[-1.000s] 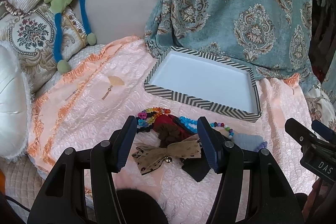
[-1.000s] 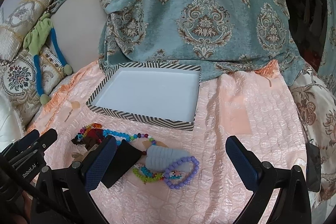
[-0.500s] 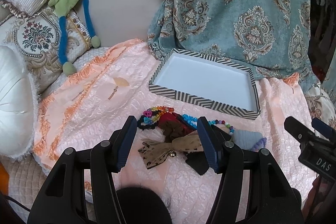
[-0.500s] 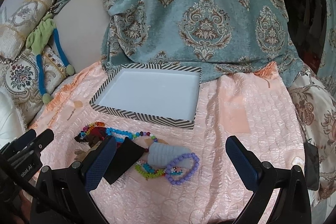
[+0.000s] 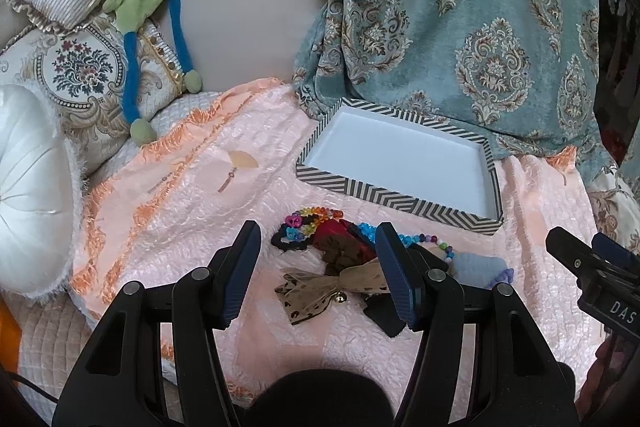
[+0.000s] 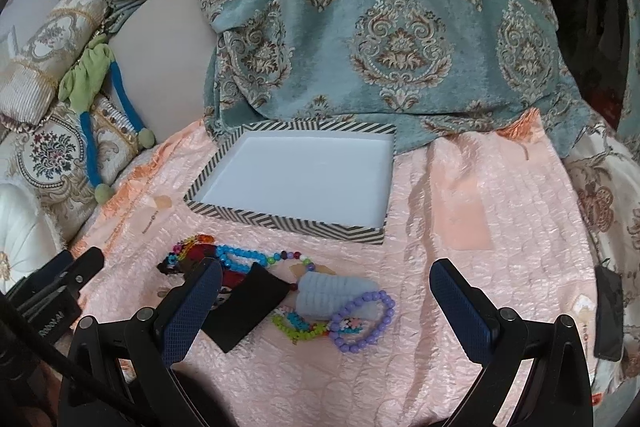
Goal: Organize jewelry
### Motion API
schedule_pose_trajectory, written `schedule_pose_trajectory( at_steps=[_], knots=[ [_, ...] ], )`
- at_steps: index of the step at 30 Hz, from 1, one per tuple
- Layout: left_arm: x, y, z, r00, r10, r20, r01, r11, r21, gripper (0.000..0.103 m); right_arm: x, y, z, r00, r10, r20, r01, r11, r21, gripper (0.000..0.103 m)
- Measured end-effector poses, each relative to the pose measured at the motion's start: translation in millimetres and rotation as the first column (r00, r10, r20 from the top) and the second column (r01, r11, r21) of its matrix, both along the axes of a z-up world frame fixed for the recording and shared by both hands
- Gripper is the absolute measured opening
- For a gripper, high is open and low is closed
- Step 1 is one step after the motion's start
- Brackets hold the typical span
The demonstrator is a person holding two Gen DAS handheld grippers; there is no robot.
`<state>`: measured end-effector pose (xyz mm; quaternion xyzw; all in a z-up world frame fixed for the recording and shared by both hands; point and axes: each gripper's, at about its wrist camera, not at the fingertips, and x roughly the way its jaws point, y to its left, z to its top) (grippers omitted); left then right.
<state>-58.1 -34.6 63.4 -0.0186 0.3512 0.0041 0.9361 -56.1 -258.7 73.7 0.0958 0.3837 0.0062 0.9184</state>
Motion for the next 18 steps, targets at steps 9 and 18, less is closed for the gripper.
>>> schedule_pose_trajectory(
  at_steps=[9, 18],
  knots=[
    [7.8, 5.7, -7.0, 1.0, 0.004, -0.011, -0.004, 1.0, -0.002, 0.06, 5.6, 10.6, -4.8, 1.0, 0.021, -0.023, -0.022, 0.999, -0.047, 0.103],
    [12.9, 6.3, -13.2, 1.0, 0.01, -0.02, -0.01, 1.0, -0.001, 0.06, 7.6, 9.2, -10.8, 0.999, 0.017, -0.035, -0.019, 0.998, -0.058, 0.103]
  ],
)
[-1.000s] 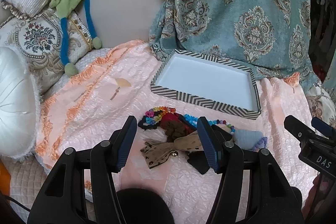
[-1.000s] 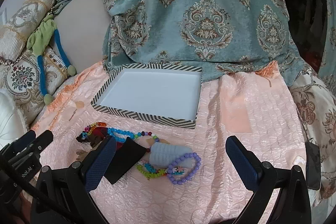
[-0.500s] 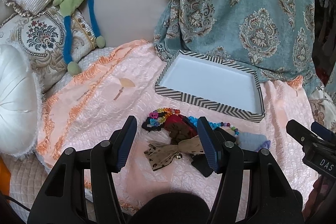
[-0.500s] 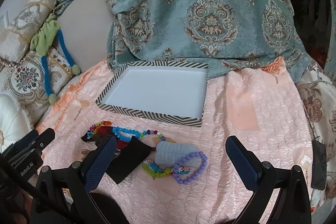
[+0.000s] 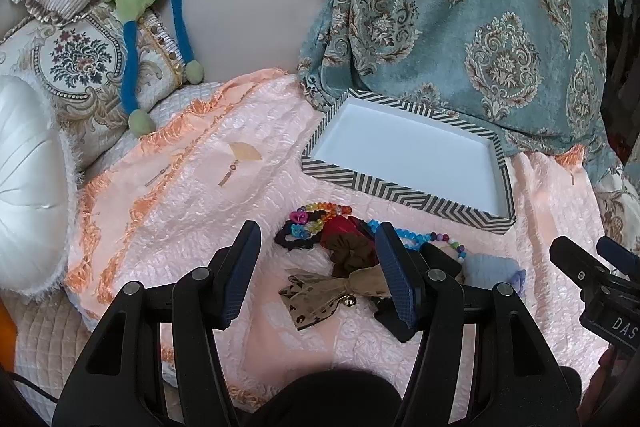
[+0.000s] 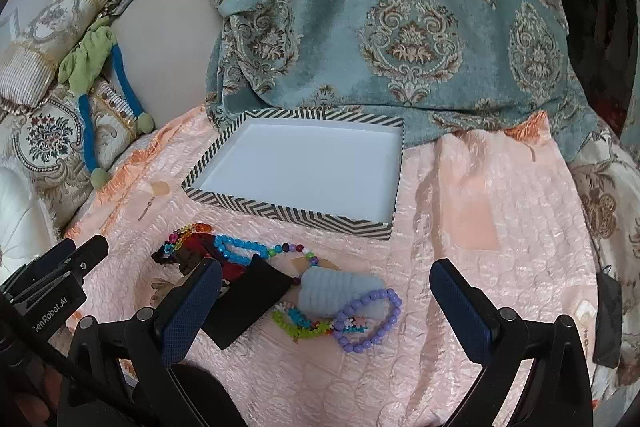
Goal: Organize jewelry
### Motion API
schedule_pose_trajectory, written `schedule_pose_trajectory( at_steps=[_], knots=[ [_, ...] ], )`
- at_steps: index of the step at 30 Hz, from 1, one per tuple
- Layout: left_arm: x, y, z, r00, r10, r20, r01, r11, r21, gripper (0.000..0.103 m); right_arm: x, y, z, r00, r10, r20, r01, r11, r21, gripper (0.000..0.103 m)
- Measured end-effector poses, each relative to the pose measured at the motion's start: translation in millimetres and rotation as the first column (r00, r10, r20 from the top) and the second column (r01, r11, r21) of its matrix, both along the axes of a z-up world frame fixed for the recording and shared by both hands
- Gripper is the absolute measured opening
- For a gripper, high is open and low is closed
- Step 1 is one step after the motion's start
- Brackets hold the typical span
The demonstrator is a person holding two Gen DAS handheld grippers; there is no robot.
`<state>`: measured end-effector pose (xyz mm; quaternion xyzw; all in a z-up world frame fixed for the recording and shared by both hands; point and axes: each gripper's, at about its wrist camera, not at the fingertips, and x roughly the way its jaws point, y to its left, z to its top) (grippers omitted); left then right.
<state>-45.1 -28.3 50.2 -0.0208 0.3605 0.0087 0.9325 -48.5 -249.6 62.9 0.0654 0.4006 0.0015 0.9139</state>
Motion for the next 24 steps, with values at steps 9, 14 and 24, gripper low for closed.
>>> schedule_pose_trajectory(
  at_steps=[9, 14, 24],
  knots=[
    [7.2, -8.5, -8.3, 1.0, -0.012, -0.017, 0.012, 1.0, 0.015, 0.06, 3.9, -9.8, -12.1, 1.0, -0.015, -0.009, 0.015, 1.0, 0.001, 0.103],
    [12.3, -12.0, -14.1, 0.999, -0.015, -0.029, 0.016, 1.0, 0.025, 0.06, 8.6, -12.4, -19.8, 0.999, -0.017, -0.027, 0.017, 1.0, 0.003, 0.103],
    [27.7, -6.9, -26.9, 0.997, -0.031, -0.072, 0.031, 1.0, -0.003, 0.06, 22.0, -25.4, -33.6, 0.998, 0.006, -0.055, -0.005, 1.0, 0.014, 0.103]
  ],
)
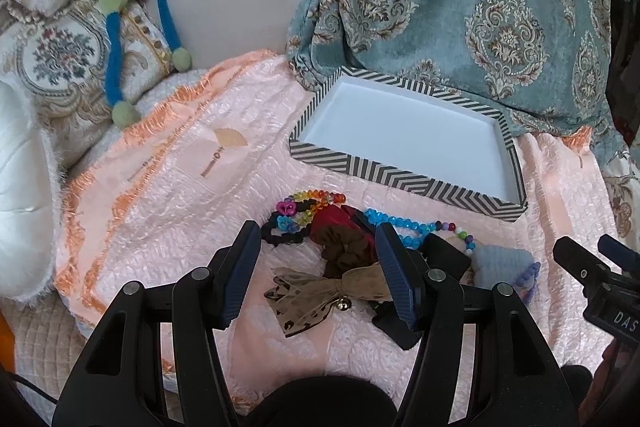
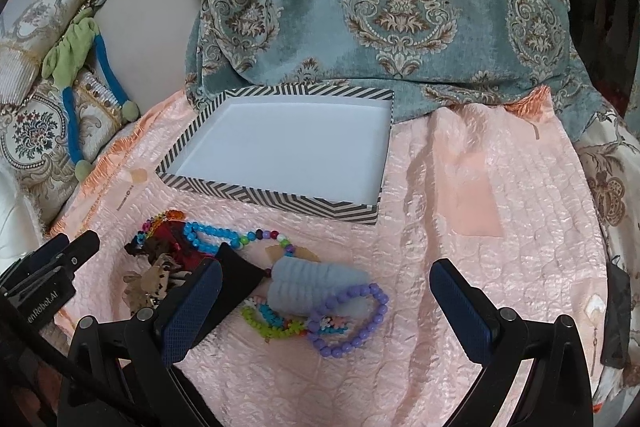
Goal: Organize jewelry
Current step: 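Grasp brown scrunchie and tan bow with left tool while right tool grasps light blue fuzzy scrunchie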
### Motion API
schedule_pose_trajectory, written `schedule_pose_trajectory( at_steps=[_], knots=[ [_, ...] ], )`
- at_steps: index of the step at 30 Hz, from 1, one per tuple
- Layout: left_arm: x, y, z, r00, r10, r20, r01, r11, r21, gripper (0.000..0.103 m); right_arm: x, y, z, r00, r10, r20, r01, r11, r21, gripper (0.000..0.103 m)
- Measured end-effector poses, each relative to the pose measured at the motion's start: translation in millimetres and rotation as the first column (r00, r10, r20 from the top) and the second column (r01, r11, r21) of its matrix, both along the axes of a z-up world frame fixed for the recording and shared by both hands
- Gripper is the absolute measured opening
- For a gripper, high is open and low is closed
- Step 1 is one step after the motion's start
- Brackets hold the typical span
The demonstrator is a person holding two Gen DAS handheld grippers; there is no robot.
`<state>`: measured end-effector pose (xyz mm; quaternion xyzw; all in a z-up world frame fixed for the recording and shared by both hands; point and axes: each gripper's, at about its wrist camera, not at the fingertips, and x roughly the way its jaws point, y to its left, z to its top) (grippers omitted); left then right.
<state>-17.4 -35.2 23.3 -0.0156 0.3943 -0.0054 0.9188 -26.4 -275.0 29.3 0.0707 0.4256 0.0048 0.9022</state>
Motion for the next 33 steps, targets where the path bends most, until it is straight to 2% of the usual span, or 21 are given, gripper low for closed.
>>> schedule_pose_trajectory(
  at_steps=[4, 6, 7, 8, 11, 14, 17, 20, 23, 28, 31, 32, 33],
  knots=[
    [14.5, 20.4, -12.3, 0.996, -0.029, -0.08, 0.02, 0.994, -0.105, 0.06, 5.3, -16.3, -11.5, 1.0, 0.002, -0.02, -0.002, 1.0, 0.001, 0.103],
    [20.7, 31.9, -19.6, 0.994, -0.015, -0.112, 0.0, 0.991, -0.132, 0.06, 6.5, -24.2, -18.4, 1.0, 0.004, -0.03, -0.003, 0.999, 0.033, 0.096],
    [23.4, 37.5, -23.4, 0.992, -0.014, -0.125, -0.004, 0.989, -0.146, 0.06, 7.5, -27.2, -22.3, 0.999, 0.01, -0.04, -0.007, 0.998, 0.061, 0.088],
    [25.8, 42.1, -26.9, 0.99, -0.016, -0.137, -0.006, 0.987, -0.159, 0.06, 8.7, -29.3, -25.8, 0.998, 0.018, -0.054, -0.013, 0.996, 0.093, 0.084],
    [29.9, 54.7, -36.8, 0.984, -0.014, -0.176, -0.023, 0.979, -0.203, 0.06, 9.6, -27.2, -31.1, 0.996, 0.065, -0.068, -0.054, 0.986, 0.16, 0.082],
    [29.9, 58.0, -41.9, 0.981, -0.042, -0.189, -0.004, 0.972, -0.235, 0.065, 7.8, -20.7, -28.2, 0.995, 0.091, -0.051, -0.084, 0.988, 0.127, 0.082],
    [24.9, 47.1, -43.0, 0.975, -0.134, -0.178, 0.095, 0.972, -0.213, 0.067, 8.9, -24.4, -30.0, 0.995, 0.084, -0.061, -0.078, 0.993, 0.088, 0.082],
    [20.7, 36.2, -47.9, 0.961, -0.213, -0.179, 0.181, 0.967, -0.177, 0.081, 8.4, -36.7, -34.1, 0.994, 0.072, -0.078, -0.063, 0.992, 0.107, 0.082],
    [21.5, 26.8, -55.4, 0.945, -0.266, -0.192, 0.238, 0.958, -0.157, 0.081, 8.7, -44.9, -39.7, 0.993, 0.065, -0.093, -0.052, 0.989, 0.135, 0.082],
    [32.2, 16.2, -71.5, 0.932, -0.299, -0.204, 0.27, 0.95, -0.156, 0.081, 11.7, -34.9, -47.6, 0.987, 0.118, -0.111, -0.101, 0.983, 0.152, 0.082],
    [41.4, 15.7, -83.3, 0.929, -0.301, -0.214, 0.258, 0.943, -0.209, 0.081, 19.3, -19.0, -53.7, 0.978, 0.172, -0.121, -0.157, 0.98, 0.122, 0.081],
    [45.8, 16.9, -87.6, 0.928, -0.298, -0.222, 0.245, 0.94, -0.236, 0.079, 22.2, -15.5, -55.5, 0.975, 0.185, -0.125, -0.172, 0.979, 0.113, 0.078],
    [48.6, 17.9, -89.5, 0.927, -0.297, -0.228, 0.239, 0.938, -0.252, 0.071, 25.3, -12.9, -56.8, 0.972, 0.197, -0.127, -0.184, 0.977, 0.105, 0.077]
  ],
)
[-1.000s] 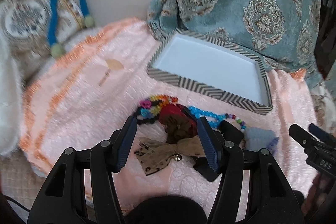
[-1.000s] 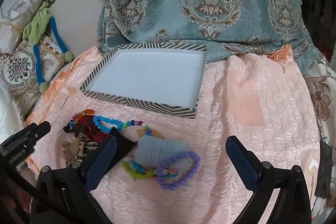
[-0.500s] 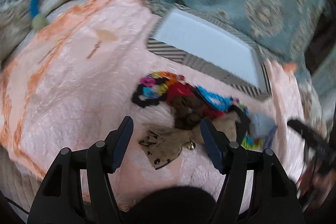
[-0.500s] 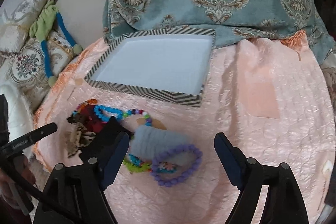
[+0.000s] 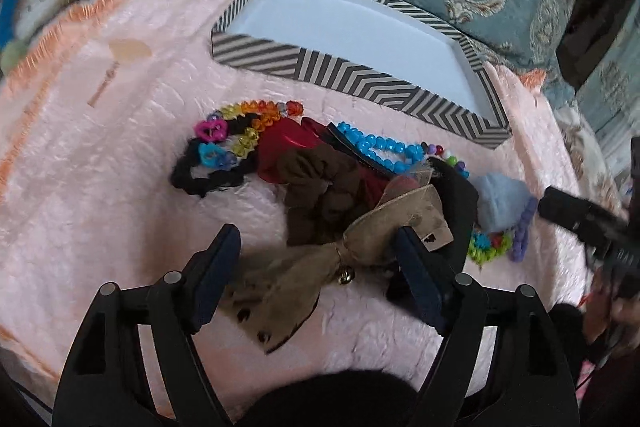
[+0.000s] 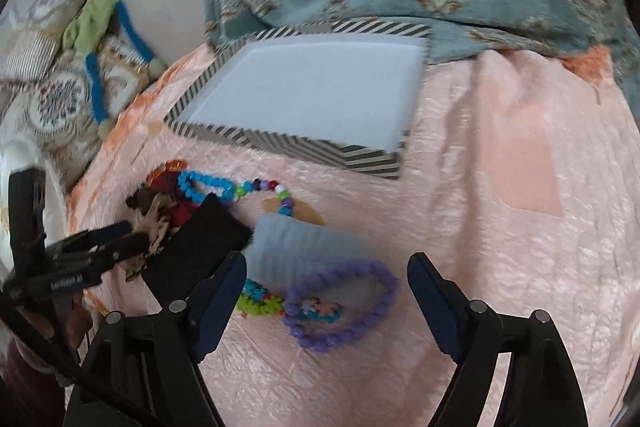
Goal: Organize jewelry
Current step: 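Grasp brown scrunchie and tan bow with left tool while right tool grasps light blue fuzzy scrunchie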
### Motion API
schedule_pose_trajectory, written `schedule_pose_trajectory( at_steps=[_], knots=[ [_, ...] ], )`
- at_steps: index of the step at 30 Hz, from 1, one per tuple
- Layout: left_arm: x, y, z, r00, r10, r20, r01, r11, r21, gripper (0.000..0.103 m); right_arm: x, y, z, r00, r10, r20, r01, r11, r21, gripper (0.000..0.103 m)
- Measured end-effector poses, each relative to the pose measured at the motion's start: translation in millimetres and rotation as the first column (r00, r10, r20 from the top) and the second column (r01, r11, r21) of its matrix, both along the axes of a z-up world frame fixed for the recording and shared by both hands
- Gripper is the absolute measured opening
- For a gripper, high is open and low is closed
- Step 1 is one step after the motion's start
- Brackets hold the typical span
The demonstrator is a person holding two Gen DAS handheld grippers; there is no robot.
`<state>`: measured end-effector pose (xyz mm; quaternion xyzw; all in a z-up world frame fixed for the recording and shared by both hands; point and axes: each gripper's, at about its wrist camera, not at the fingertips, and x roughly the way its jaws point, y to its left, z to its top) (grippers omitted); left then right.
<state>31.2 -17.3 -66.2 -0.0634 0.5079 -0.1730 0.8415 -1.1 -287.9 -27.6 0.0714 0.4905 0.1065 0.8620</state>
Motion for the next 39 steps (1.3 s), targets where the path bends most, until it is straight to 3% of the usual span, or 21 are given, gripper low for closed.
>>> schedule_pose_trajectory(
  at_steps=[3, 6, 7, 9, 11, 13, 14, 15, 21, 22, 24, 25, 26, 29, 34, 35, 36, 38, 39],
  knots=[
    [3.9, -3.5, -4.8, 0.999, -0.021, -0.028, 0.02, 0.999, -0.037, 0.048, 14.0, 9.9, -3.6, 0.998, 0.059, -0.003, -0.059, 0.998, -0.024, 0.077],
    [0.3, -12.4, -6.4, 0.999, -0.049, -0.005, 0.049, 0.999, 0.013, 0.035, 21.7, 26.5, -13.9, 0.988, 0.15, -0.036, -0.152, 0.985, -0.075, 0.071],
    [-1.4, -13.1, -5.8, 0.998, -0.057, 0.0, 0.057, 0.998, 0.016, 0.033, 21.8, 29.8, -18.2, 0.984, 0.172, -0.046, -0.176, 0.98, -0.097, 0.05],
    [-4.0, -11.2, -2.4, 0.998, -0.064, 0.003, 0.063, 0.998, 0.01, 0.029, 19.2, 24.6, -22.5, 0.983, 0.178, -0.032, -0.18, 0.981, -0.073, 0.043],
    [-6.4, -6.1, 2.9, 0.998, -0.053, 0.017, 0.052, 0.999, 0.015, 0.026, 17.1, 10.7, -18.3, 0.991, 0.133, -0.026, -0.133, 0.991, -0.014, 0.02],
    [-7.8, -1.6, 8.6, 0.999, -0.039, 0.03, 0.038, 0.999, 0.019, 0.022, 14.0, -2.5, -8.8, 0.996, 0.093, -0.009, -0.093, 0.994, 0.05, 0.013],
    [-8.9, 2.8, 14.2, 0.999, -0.031, 0.041, 0.031, 0.999, 0.012, 0.007, 11.8, -5.3, -2.1, 0.996, 0.085, 0.011, -0.085, 0.994, 0.065, 0.007],
    [-9.2, 6.2, 18.0, 0.999, -0.023, 0.047, 0.023, 1.0, 0.008, 0.006, 9.6, -7.1, 4.5, 0.996, 0.08, 0.03, -0.082, 0.994, 0.069, 0.006],
    [-13.1, 17.4, 38.6, 0.996, 0.012, 0.09, -0.013, 1.0, 0.012, 0.006, 6.7, 0.6, 24.1, 0.989, 0.123, 0.082, -0.128, 0.99, 0.06, 0.006],
    [-13.8, 19.1, 38.5, 0.996, 0.013, 0.084, -0.014, 1.0, 0.01, 0.006, 7.8, 3.0, 22.2, 0.987, 0.15, 0.056, -0.152, 0.987, 0.045, 0.011],
    [-14.0, 21.5, 37.0, 0.997, 0.022, 0.074, -0.022, 1.0, 0.009, 0.006, 9.6, 12.1, 16.1, 0.98, 0.197, 0.017, -0.197, 0.98, 0.004, 0.035],
    [-14.5, 24.0, 35.6, 0.997, 0.033, 0.073, -0.034, 0.999, 0.01, 0.006, 9.9, 15.2, 13.7, 0.977, 0.213, 0.012, -0.213, 0.977, -0.013, 0.055],
    [-14.6, 25.2, 34.7, 0.997, 0.041, 0.07, -0.042, 0.999, 0.009, 0.006, 10.7, 19.7, 10.5, 0.972, 0.233, 0.009, -0.233, 0.972, -0.034, 0.062],
    [-11.9, 30.1, 30.2, 0.997, 0.055, 0.053, -0.055, 0.998, -0.005, 0.006, 15.6, 35.2, 1.4, 0.948, 0.317, -0.034, -0.319, 0.941, -0.117, 0.062],
    [-4.3, 32.4, 19.7, 0.995, 0.099, 0.032, -0.098, 0.995, -0.011, 0.01, 22.9, 55.3, -24.7, 0.901, 0.417, -0.119, -0.434, 0.857, -0.277, 0.064],
    [-2.9, 32.3, 16.6, 0.994, 0.104, 0.029, -0.104, 0.995, -0.003, 0.019, 23.9, 53.8, -26.6, 0.902, 0.415, -0.118, -0.431, 0.859, -0.275, 0.061],
    [-1.8, 32.0, 14.1, 0.994, 0.108, 0.029, -0.108, 0.994, 0.007, 0.037, 25.4, 50.2, -26.7, 0.907, 0.406, -0.112, -0.421, 0.875, -0.24, 0.055],
    [0.0, 32.1, 7.3, 0.992, 0.12, 0.025, -0.121, 0.992, 0.026, 0.057, 28.7, 37.0, -23.7, 0.931, 0.353, -0.09, -0.364, 0.919, -0.154, 0.036],
    [0.5, 33.1, 4.4, 0.992, 0.125, 0.019, -0.125, 0.992, 0.024, 0.057, 29.7, 29.5, -21.6, 0.942, 0.326, -0.075, -0.333, 0.935, -0.121, 0.03]
  ],
)
